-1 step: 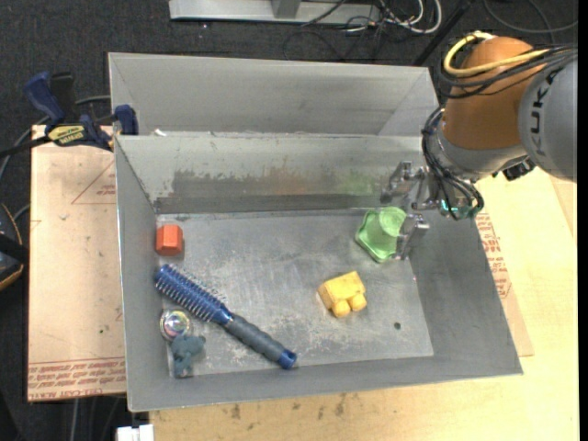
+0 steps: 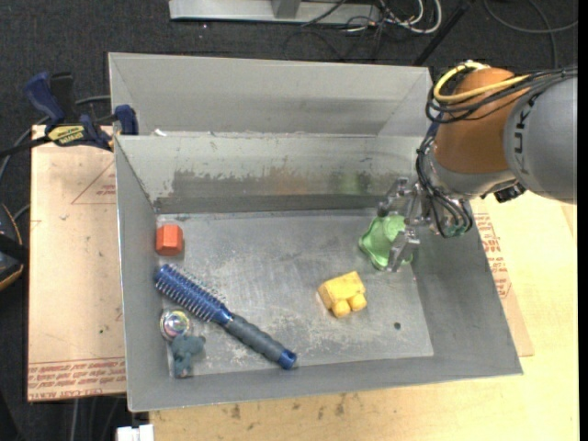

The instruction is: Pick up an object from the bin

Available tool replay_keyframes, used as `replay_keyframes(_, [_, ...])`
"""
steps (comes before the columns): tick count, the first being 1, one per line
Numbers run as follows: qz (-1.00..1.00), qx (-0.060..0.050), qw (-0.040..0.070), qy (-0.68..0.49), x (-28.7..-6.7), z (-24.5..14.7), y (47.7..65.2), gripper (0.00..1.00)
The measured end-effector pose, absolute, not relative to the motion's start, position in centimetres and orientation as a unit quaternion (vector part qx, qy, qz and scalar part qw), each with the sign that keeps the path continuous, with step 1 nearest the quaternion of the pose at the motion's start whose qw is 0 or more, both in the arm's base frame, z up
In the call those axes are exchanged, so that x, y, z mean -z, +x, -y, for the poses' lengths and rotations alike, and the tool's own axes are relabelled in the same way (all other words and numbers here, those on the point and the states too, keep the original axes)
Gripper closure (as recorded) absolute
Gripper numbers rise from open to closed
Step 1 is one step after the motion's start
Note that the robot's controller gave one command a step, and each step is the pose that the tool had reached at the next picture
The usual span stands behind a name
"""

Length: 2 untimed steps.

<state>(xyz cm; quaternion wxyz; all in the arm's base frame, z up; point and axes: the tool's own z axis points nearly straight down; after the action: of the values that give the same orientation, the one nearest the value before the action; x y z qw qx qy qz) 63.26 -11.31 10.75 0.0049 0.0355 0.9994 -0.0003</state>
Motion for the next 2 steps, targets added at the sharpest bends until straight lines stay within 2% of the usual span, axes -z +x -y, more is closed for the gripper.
replay_keyframes(1, [-0.999,-0.001,0.004,0.034,-10.71,11.15,63.29,1.0])
replay_keyframes(2, [-1.0,-0.003,0.006,0.005,-10.64,10.81,63.41,1.0])
